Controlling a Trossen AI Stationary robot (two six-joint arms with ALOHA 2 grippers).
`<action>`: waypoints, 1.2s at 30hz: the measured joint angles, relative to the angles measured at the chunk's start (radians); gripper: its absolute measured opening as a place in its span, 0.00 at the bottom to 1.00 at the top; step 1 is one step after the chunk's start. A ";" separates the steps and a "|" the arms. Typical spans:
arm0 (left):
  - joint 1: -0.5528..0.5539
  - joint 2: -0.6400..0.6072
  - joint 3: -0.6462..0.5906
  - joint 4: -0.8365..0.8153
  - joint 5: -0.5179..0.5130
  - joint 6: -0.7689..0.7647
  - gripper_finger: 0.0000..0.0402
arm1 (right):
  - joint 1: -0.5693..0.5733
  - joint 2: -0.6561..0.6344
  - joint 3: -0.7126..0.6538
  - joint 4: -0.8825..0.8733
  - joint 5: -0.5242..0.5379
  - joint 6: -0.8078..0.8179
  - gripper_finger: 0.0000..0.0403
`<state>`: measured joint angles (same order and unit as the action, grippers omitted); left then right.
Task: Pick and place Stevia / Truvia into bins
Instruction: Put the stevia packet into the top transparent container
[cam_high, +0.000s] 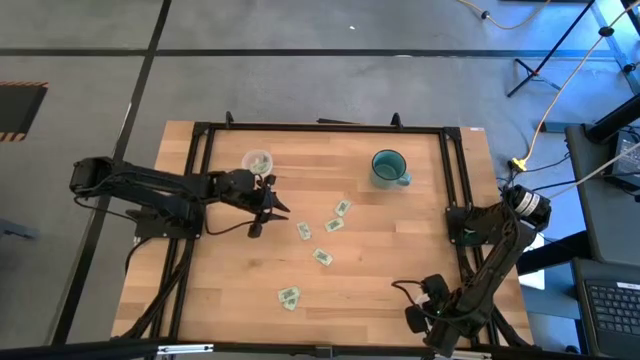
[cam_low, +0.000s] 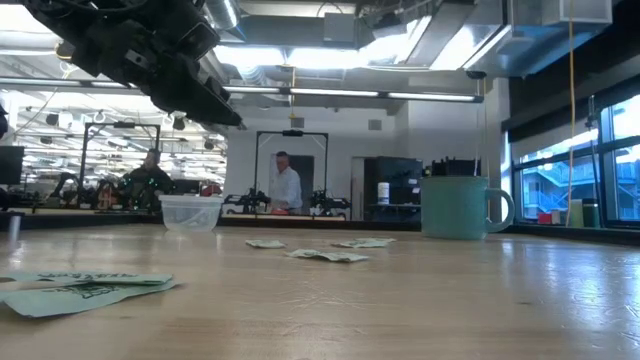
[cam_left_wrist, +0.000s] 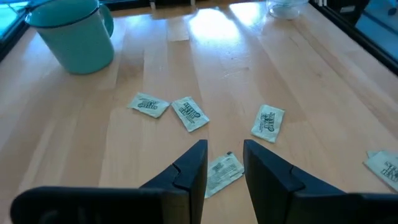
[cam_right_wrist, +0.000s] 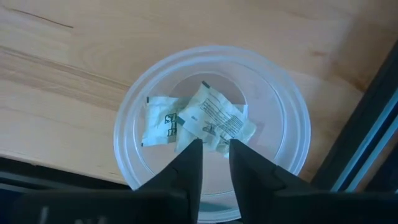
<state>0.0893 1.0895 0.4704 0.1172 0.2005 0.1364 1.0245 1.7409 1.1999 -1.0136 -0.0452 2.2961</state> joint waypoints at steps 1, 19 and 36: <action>-0.006 0.007 0.010 -0.011 0.000 0.020 0.24 | 0.000 0.000 0.000 -0.001 0.000 0.000 0.22; -0.102 0.508 0.351 -0.316 -0.111 0.264 0.24 | -0.047 0.000 0.001 -0.001 0.002 -0.004 0.22; -0.093 0.706 0.469 -0.374 -0.108 0.270 0.23 | -0.047 -0.001 0.001 -0.022 0.000 -0.032 0.22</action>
<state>-0.0040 1.7954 0.9394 -0.2570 0.0929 0.4065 0.9779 1.7401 1.2007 -1.0358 -0.0448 2.2642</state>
